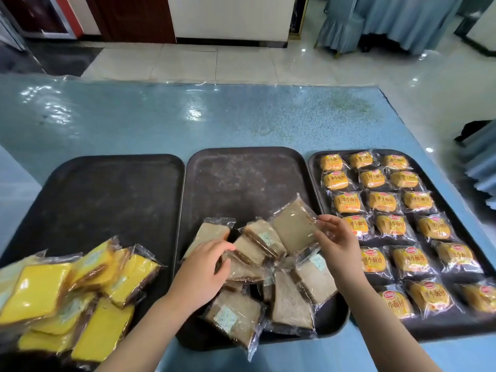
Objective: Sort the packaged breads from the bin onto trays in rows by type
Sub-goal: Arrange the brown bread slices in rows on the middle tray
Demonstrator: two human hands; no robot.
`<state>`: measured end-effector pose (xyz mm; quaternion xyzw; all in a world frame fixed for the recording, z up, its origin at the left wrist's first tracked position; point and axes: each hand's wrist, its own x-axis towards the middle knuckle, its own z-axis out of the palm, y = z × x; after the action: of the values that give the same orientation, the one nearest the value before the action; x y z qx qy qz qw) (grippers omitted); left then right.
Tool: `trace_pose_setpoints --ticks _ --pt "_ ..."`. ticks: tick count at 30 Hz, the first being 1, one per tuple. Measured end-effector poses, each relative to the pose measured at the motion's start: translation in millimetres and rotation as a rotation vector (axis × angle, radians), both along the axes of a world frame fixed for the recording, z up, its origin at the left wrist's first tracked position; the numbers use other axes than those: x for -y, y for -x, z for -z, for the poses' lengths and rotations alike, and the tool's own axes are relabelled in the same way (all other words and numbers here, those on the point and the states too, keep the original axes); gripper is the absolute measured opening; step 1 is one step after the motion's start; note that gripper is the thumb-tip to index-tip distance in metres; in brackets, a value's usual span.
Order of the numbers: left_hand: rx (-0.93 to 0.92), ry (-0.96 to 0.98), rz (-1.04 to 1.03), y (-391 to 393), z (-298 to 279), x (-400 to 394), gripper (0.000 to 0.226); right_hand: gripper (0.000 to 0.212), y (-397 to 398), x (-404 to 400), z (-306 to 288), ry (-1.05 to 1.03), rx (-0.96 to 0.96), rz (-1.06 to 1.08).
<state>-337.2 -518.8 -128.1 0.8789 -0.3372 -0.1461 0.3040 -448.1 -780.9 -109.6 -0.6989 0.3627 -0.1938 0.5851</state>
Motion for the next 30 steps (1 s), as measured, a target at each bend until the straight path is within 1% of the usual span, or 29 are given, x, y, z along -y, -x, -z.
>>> trace_pose_setpoints --ticks 3,5,7,9,10,13,14,16,19,21,23,25,28,30 --pt "-0.152 0.087 -0.043 -8.9 -10.3 9.2 0.046 0.027 -12.7 -12.3 -15.4 -0.062 0.058 -0.173" --pt "-0.344 0.171 -0.057 -15.0 -15.3 15.3 0.057 0.025 -23.6 -21.7 -20.3 -0.144 0.045 -0.257" --pt "-0.538 0.276 -0.074 -19.5 -19.1 20.8 0.060 0.023 -35.5 -30.2 -18.8 -0.270 0.036 -0.275" --pt "-0.671 0.362 -0.117 -23.2 -19.2 24.3 0.058 0.023 -48.5 -35.1 -12.7 -0.341 0.020 -0.204" --pt "-0.704 0.392 -0.145 -25.8 -17.3 25.3 0.057 0.024 -55.7 -36.1 -8.5 -0.331 -0.008 -0.148" --pt "-0.744 0.433 -0.246 -36.2 -7.3 27.7 0.055 0.040 -71.8 -34.4 6.4 -0.197 -0.190 -0.029" --pt "-0.756 0.447 -0.294 -40.6 -3.9 30.0 0.054 0.039 -75.2 -34.5 8.7 -0.167 -0.241 -0.035" --pt "-0.775 0.495 -0.389 -51.1 2.8 35.7 0.050 0.032 -81.4 -36.1 14.9 -0.155 -0.288 -0.120" --pt "-0.736 0.512 -0.481 -72.2 12.5 44.7 0.045 0.027 -99.0 -37.7 19.5 -0.210 -0.227 -0.195" --pt "-0.687 0.495 -0.536 -89.3 19.0 51.9 0.043 0.033 -119.1 -34.0 22.1 -0.175 -0.226 -0.236" --pt "-0.592 0.445 -0.573 -110.6 26.1 60.3 0.045 0.039 -144.7 -30.3 23.6 -0.108 -0.252 -0.321" --pt "-0.472 0.342 -0.558 -134.2 35.2 68.3 0.048 0.045 -173.2 -27.7 23.5 -0.027 -0.250 -0.405" --pt "-0.252 0.120 -0.500 -166.9 48.4 75.7 0.051 0.040 -218.6 -22.7 37.5 0.095 -0.245 -0.477" --pt "-0.170 -0.012 -0.470 -183.6 53.4 79.5 0.052 0.045 -244.1 -18.8 50.4 0.185 -0.282 -0.520"
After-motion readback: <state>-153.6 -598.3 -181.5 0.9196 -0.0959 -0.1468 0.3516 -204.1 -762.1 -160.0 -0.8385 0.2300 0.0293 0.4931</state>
